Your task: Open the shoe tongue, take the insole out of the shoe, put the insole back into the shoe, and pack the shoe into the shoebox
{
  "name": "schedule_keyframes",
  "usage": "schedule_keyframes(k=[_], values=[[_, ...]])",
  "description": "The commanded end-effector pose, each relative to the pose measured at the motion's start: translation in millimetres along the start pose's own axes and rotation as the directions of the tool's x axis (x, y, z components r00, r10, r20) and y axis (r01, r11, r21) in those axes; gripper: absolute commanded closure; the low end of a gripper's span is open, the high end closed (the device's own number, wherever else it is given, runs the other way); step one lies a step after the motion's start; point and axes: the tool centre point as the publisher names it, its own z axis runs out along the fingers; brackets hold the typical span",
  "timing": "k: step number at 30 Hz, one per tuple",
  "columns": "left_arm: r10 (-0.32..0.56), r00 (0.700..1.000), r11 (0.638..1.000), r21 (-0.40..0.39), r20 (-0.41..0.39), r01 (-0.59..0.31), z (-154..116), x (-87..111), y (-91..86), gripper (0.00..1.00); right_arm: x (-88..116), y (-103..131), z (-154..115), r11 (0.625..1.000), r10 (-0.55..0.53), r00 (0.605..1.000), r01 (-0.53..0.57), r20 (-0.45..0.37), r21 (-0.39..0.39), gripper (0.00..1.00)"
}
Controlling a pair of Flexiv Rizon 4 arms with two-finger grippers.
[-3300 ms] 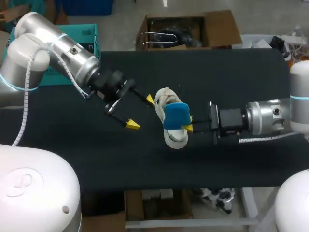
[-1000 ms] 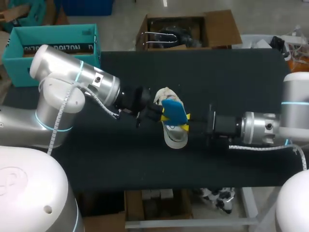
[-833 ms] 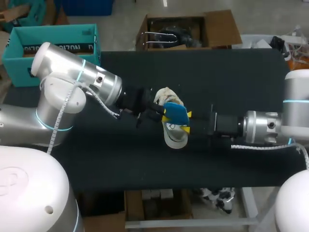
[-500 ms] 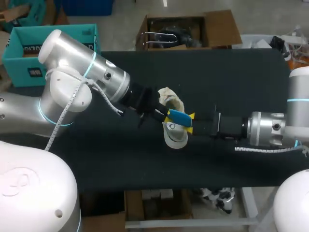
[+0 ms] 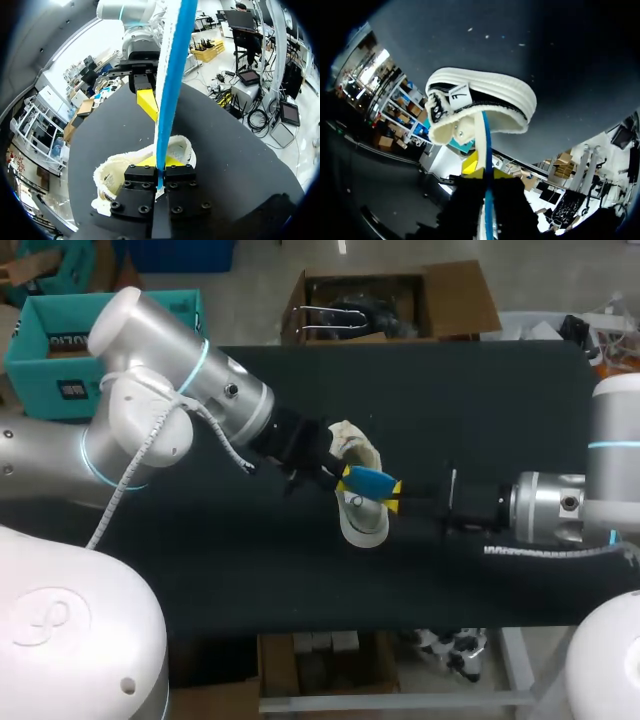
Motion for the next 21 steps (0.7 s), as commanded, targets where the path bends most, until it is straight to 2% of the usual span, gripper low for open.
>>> schedule_keyframes(k=[1,13,21], values=[[0.003,1.000,1.000,-0.010,-0.017,-0.003,7,-2.2,3.4,1.00,0,2,10,1.000,-0.003,1.000,0.003,0.002,-0.012,1.00],[0.037,0.999,0.999,-0.013,-0.031,-0.037,17,-11.7,12.2,1.00,-9,9,23,0.988,-0.079,0.997,0.076,-0.019,-0.134,1.00],[0.066,0.997,0.998,-0.003,-0.035,-0.066,26,-7.6,16.0,1.00,-4,25,26,0.977,-0.110,0.993,0.102,-0.033,-0.184,1.00]])
